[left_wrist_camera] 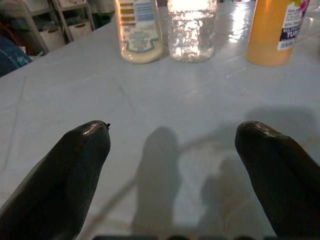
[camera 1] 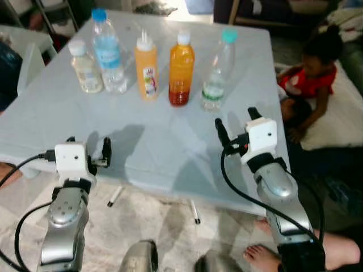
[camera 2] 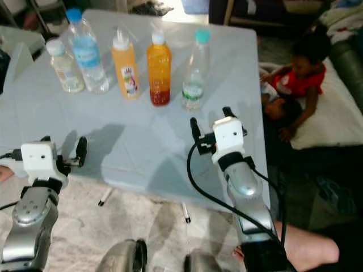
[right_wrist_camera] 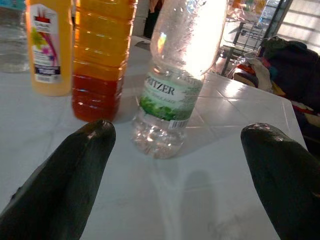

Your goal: Restocking fridge

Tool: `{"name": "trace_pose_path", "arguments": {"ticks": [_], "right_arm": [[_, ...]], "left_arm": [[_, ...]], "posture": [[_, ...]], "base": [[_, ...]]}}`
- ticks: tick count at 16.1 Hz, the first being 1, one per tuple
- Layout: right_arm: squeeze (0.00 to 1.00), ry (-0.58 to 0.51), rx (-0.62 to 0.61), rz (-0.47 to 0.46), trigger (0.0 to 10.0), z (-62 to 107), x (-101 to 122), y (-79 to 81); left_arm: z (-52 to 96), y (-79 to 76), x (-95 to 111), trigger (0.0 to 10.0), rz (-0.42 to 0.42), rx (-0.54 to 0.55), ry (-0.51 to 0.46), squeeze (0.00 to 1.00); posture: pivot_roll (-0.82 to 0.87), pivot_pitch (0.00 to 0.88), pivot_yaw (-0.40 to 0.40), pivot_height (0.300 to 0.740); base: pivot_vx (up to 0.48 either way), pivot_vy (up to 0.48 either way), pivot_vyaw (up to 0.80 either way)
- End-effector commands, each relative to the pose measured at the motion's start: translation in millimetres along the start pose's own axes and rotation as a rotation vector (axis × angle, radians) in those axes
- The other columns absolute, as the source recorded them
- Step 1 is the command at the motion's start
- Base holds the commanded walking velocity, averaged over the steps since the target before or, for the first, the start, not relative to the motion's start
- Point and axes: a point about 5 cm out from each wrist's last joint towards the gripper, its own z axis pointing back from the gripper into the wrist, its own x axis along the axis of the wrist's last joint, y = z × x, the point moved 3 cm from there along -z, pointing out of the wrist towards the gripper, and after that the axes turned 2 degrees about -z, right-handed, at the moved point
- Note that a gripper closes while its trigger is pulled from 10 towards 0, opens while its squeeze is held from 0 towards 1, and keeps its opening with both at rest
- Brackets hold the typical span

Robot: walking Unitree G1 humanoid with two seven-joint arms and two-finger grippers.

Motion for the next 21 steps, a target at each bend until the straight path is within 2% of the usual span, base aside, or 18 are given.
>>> {"name": "trace_pose_path", "arguments": {"ticks": [1,4,7,10,11,13,17,20,21], "right_arm": [[0.00,0.006,0.037,-0.006,10.0,4.4,-3,-0.4],[0.00,-0.007,0.039,0.024,10.0,2.0,-1,-0.2],[0.00,-0.014,0.000,0.034,10.0,-5.9,2,-9.3],[0.00,-0.018,-0.089,0.078,10.0,-12.7,3,-29.1],[0.00,-0.040,-0.184,0.085,10.0,-18.8,11,-49.9],[0.00,-0.064,-0.258,0.096,10.0,-24.5,21,-68.7],[0.00,-0.116,-0.248,0.141,10.0,-37.8,38,-79.3],[0.00,-0.162,-0.310,0.166,10.0,-46.3,52,-92.1],[0.00,-0.164,-0.311,0.167,10.0,-46.1,53,-92.1]], "left_arm": [[3.7,-1.1,-6,10.0,-0.008,0.004,0.028,0.00],[4.6,5.7,-10,10.0,-0.023,0.025,0.045,0.00],[4.5,9.2,-10,10.0,-0.039,0.040,0.046,0.00],[5.4,6.4,-14,10.0,-0.040,0.035,0.053,0.00],[4.9,5.4,-13,10.0,-0.044,0.031,0.048,0.00],[5.2,7.8,-13,10.0,-0.052,0.039,0.048,0.00],[4.7,10.3,-12,10.0,-0.063,0.041,0.044,0.00],[6.4,15.3,-8,10.0,-0.082,0.027,0.033,0.00],[6.3,16.9,-7,10.0,-0.080,0.027,0.027,0.00]], "posture": [[-0.01,0.133,-0.024,0.740],[-0.01,0.131,-0.025,0.740],[0.00,0.136,-0.023,0.740],[-0.01,0.141,-0.017,0.740],[-0.01,0.143,-0.011,0.740],[-0.01,0.145,-0.008,0.740],[0.00,0.151,0.004,0.740],[0.02,0.157,0.023,0.740],[0.02,0.156,0.024,0.740]], "base": [[0.000,0.000,0.00],[0.000,0.000,0.55],[0.000,0.000,0.60],[0.000,0.000,0.13],[0.000,0.000,0.00],[0.000,0.000,0.00],[0.000,0.000,0.00],[0.000,0.000,0.00],[0.000,0.000,0.00]]}}
